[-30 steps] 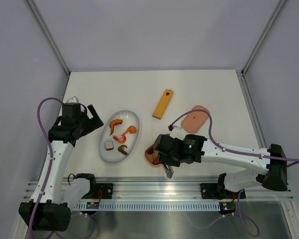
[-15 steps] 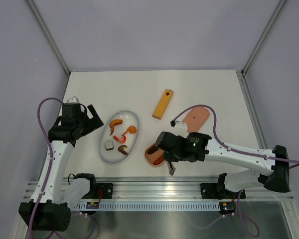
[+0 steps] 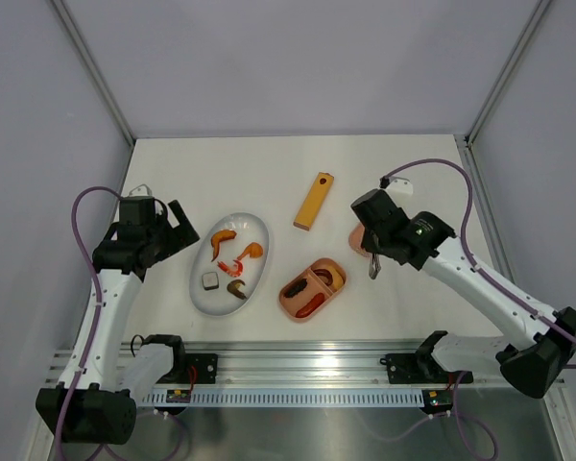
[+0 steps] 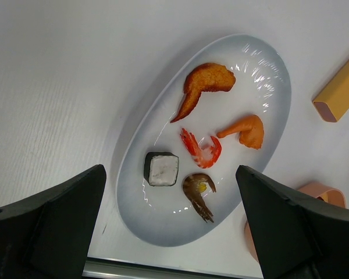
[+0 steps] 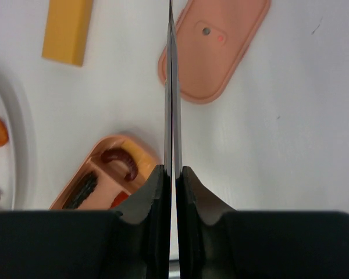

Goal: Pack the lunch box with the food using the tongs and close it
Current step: Place the fake food in the packing box, then place the clamp at the center of the board.

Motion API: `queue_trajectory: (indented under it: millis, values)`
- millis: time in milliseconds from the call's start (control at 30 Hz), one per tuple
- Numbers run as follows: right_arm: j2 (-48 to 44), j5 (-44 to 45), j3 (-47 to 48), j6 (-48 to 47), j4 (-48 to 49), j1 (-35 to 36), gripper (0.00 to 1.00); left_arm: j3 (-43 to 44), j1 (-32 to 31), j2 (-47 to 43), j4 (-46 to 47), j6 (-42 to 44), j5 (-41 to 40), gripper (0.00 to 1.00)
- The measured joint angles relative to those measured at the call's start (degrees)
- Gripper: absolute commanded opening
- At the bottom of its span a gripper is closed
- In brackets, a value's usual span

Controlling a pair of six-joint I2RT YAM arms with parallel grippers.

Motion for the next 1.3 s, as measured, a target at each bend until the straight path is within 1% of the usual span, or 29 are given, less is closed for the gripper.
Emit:
queue_trajectory:
  millis: [133, 300, 367, 500, 600, 633, 800, 933, 967, 1033, 1067, 1100, 1133, 1200, 1300]
  values:
    - [4.4, 2.8, 0.0, -7.8, 5.4, -6.1, 0.08, 0.9, 0.0, 1.2, 0.0, 0.0, 0.1, 0.99]
    - [15.7, 3.9, 2.1, -15.9, 14.0, -13.2, 0.08, 2.1, 0.0, 2.6, 0.0, 0.0, 0.1, 0.99]
    - [22.1, 3.8, 5.3, -18.8, 17.2, -15.9, 0.08, 2.5, 0.0, 2.7, -0.1, 0.0, 0.1, 0.99]
    - [32.2, 3.1, 11.7, -22.3, 22.7, -18.9, 0.08, 3.1, 0.0, 2.9, -0.1, 0.3, 0.0, 0.99]
    - [38.2, 1.4, 15.6, -24.0, 26.3, -20.3, 0.13, 3.1, 0.0, 2.9, -0.3, 0.6, 0.0, 0.99]
    - [39.8, 1.0, 16.5, -24.4, 27.3, -20.5, 0.15, 3.1, 0.0, 2.9, -0.5, 0.7, 0.0, 0.99]
    - [48.3, -1.4, 22.1, -26.5, 30.8, -21.4, 0.23, 3.2, 0.0, 2.9, -1.7, 1.3, 0.0, 0.99]
    - [56.1, -2.3, 28.5, -27.8, 31.7, -21.7, 0.39, 3.2, 0.0, 2.8, -2.4, 1.6, -0.2, 0.99]
    - [57.3, -2.4, 29.5, -28.2, 31.7, -21.7, 0.46, 3.2, 0.0, 2.8, -2.5, 1.6, -0.2, 0.99]
    - [60.1, -2.6, 31.8, -28.5, 31.3, -21.8, 0.53, 3.2, 0.0, 2.7, -2.8, 1.7, -0.2, 0.99]
    - [61.4, -2.8, 33.2, -28.7, 30.8, -21.9, 0.58, 3.2, 0.0, 2.6, -3.0, 1.7, -0.2, 0.99]
    - [62.6, -3.1, 34.6, -28.8, 30.3, -21.9, 0.67, 3.2, 0.0, 2.5, -3.1, 1.8, -0.2, 0.99]
    - [63.6, -3.5, 36.1, -28.8, 29.6, -22.0, 0.72, 3.2, 0.0, 2.4, -3.2, 1.7, -0.2, 0.99]
    - [65.5, -3.8, 39.5, -29.1, 28.2, -22.3, 0.76, 3.2, 0.0, 2.2, -3.3, 1.8, -0.2, 0.99]
    - [66.3, -4.0, 43.5, -29.5, 26.0, -22.9, 0.78, 3.7, 0.0, 2.0, -3.8, 1.8, -0.3, 0.99]
